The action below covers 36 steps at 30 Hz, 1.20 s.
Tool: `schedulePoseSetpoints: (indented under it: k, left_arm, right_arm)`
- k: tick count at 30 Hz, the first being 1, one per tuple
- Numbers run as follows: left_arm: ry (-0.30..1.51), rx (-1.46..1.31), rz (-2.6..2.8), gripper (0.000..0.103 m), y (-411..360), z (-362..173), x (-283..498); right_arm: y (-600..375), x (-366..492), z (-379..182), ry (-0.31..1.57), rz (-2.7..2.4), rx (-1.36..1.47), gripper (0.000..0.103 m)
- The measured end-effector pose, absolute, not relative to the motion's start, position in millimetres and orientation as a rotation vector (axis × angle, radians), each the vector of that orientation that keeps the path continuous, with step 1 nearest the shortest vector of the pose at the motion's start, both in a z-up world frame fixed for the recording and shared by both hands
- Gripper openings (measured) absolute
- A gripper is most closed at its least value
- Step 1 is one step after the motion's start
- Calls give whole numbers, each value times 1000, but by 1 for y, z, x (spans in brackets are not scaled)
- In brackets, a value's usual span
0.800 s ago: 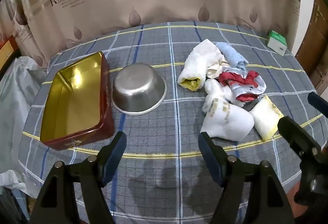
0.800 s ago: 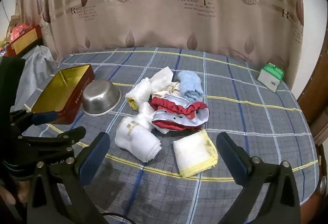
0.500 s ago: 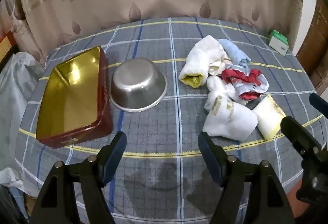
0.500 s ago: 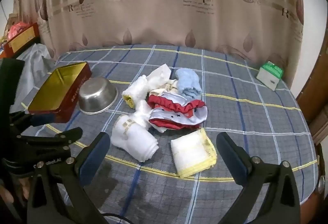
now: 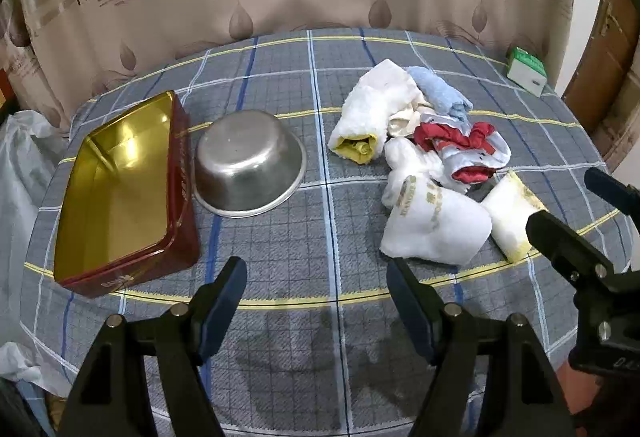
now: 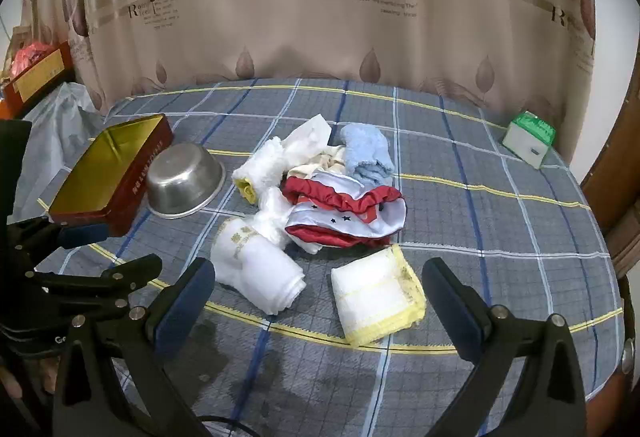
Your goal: Organize soft objects
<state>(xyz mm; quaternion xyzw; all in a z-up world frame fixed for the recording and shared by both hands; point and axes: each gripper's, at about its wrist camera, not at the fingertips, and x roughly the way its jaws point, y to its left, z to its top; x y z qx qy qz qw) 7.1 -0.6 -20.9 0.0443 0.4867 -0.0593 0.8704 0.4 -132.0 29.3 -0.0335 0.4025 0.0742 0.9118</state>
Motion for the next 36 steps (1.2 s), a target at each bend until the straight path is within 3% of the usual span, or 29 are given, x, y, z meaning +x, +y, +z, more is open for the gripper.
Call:
schedulePoseSetpoints:
  k: [36]
  left_arm:
    - [1079,75,-39,74,15,-31,14]
  right_arm:
    - [-133,7,16,871,157,-31,103]
